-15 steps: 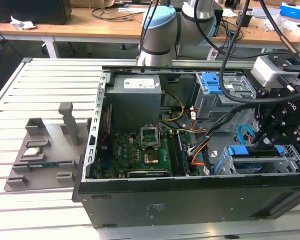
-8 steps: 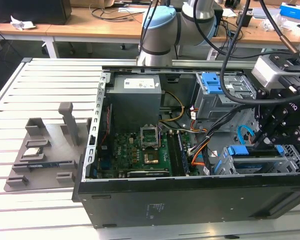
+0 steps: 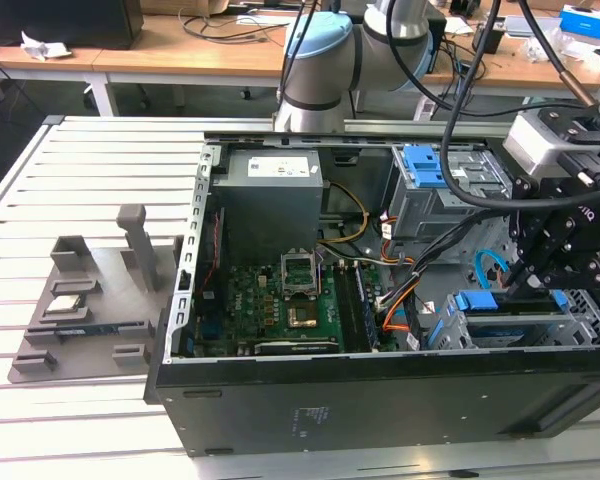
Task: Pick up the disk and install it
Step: 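Insert the second disk wire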
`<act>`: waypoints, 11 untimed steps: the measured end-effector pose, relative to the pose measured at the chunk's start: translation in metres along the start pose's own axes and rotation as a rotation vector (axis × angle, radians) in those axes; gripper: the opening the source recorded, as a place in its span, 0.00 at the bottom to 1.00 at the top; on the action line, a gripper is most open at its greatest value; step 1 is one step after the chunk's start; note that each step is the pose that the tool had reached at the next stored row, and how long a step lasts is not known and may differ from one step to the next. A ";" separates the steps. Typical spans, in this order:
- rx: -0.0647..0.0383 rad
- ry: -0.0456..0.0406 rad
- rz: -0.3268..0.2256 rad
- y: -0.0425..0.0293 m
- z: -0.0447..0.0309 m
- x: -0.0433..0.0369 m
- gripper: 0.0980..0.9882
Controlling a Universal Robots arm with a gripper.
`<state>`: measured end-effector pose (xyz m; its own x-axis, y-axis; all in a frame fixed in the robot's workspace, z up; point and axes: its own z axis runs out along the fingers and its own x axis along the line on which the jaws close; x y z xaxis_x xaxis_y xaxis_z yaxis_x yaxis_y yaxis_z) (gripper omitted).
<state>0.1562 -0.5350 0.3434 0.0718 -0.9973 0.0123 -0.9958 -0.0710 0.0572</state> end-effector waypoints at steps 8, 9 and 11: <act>0.000 0.0006 -0.004 -0.0002 0.0045 0.0000 0.07; 0.000 0.0006 -0.004 -0.0003 0.0045 0.0000 0.07; 0.000 0.0006 -0.004 -0.0002 0.0034 -0.0001 0.15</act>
<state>0.1562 -0.5350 0.3399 0.0759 -0.9970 0.0126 -0.9955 -0.0751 0.0572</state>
